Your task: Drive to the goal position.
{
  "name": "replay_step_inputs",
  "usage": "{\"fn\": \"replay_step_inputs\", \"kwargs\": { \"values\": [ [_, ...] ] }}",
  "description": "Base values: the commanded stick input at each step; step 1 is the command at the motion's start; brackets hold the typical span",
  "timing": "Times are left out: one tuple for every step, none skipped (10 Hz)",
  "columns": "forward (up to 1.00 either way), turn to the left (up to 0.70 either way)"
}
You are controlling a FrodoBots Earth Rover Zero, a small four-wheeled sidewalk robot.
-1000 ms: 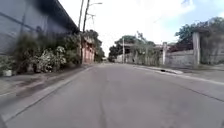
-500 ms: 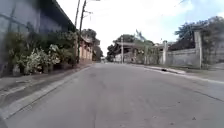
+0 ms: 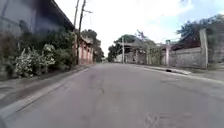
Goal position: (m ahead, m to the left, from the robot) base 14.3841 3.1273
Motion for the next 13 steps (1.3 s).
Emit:
{"fn": "replay_step_inputs", "kwargs": {
  "values": [
    [1.0, 0.0],
    [1.0, 0.0],
    [1.0, 0.0],
    [1.0, 0.0],
    [1.0, 0.0],
    [1.0, 0.0],
    [1.0, 0.0],
    [1.0, 0.0],
    [1.0, 0.0],
    [1.0, 0.0],
    [1.0, 0.0],
    [1.0, 0.0],
    [1.0, 0.0]
  ]
}}
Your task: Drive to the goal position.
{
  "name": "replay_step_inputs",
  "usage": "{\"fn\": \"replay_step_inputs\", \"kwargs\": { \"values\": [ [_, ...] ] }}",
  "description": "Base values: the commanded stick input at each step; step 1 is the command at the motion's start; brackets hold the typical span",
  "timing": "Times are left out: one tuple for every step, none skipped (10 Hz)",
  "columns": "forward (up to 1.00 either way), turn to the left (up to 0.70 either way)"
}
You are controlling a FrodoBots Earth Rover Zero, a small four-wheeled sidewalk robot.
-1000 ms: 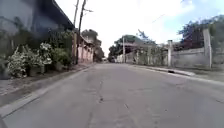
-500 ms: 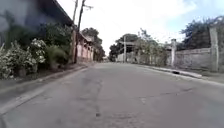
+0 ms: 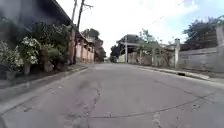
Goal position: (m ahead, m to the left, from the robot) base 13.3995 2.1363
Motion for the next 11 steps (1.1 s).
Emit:
{"fn": "replay_step_inputs", "kwargs": {
  "values": [
    [1.0, 0.0],
    [1.0, 0.0],
    [1.0, 0.0],
    [1.0, 0.0],
    [1.0, 0.0],
    [1.0, 0.0],
    [1.0, 0.0],
    [1.0, 0.0],
    [1.0, 0.0],
    [1.0, 0.0],
    [1.0, 0.0]
  ]
}}
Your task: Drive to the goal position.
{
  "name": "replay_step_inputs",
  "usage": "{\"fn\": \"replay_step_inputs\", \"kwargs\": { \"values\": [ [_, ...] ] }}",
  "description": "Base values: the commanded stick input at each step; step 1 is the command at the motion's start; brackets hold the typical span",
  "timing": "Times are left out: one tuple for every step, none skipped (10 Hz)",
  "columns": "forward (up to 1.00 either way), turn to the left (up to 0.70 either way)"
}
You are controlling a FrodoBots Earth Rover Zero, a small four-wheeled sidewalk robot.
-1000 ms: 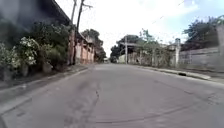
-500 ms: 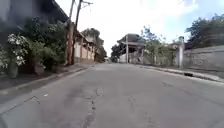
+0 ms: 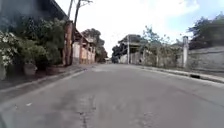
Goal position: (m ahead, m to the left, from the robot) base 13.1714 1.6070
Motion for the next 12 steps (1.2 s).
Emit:
{"fn": "replay_step_inputs", "kwargs": {
  "values": [
    [1.0, 0.0],
    [1.0, 0.0],
    [1.0, 0.0],
    [1.0, 0.0],
    [1.0, 0.0],
    [1.0, 0.0],
    [1.0, 0.0],
    [1.0, 0.0],
    [1.0, 0.0],
    [1.0, 0.0],
    [1.0, 0.0],
    [1.0, 0.0]
  ]
}}
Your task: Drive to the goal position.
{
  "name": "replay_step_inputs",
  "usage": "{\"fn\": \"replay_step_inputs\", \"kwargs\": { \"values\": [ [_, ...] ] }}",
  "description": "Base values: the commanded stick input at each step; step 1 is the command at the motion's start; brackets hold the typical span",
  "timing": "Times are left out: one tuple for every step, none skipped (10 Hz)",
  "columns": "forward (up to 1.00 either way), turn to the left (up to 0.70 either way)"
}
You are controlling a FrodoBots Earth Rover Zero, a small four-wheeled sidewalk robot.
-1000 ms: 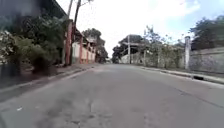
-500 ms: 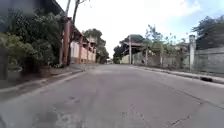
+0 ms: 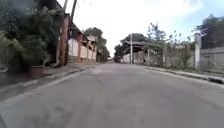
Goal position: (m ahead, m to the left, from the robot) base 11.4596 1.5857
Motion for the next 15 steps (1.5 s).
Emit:
{"fn": "replay_step_inputs", "kwargs": {
  "values": [
    [1.0, 0.0],
    [1.0, 0.0],
    [1.0, 0.0],
    [1.0, 0.0],
    [1.0, 0.0],
    [1.0, 0.0],
    [1.0, 0.0],
    [1.0, 0.0],
    [1.0, 0.0],
    [1.0, 0.0],
    [1.0, 0.0],
    [1.0, 0.0],
    [1.0, 0.0],
    [1.0, 0.0],
    [1.0, 0.0]
  ]
}}
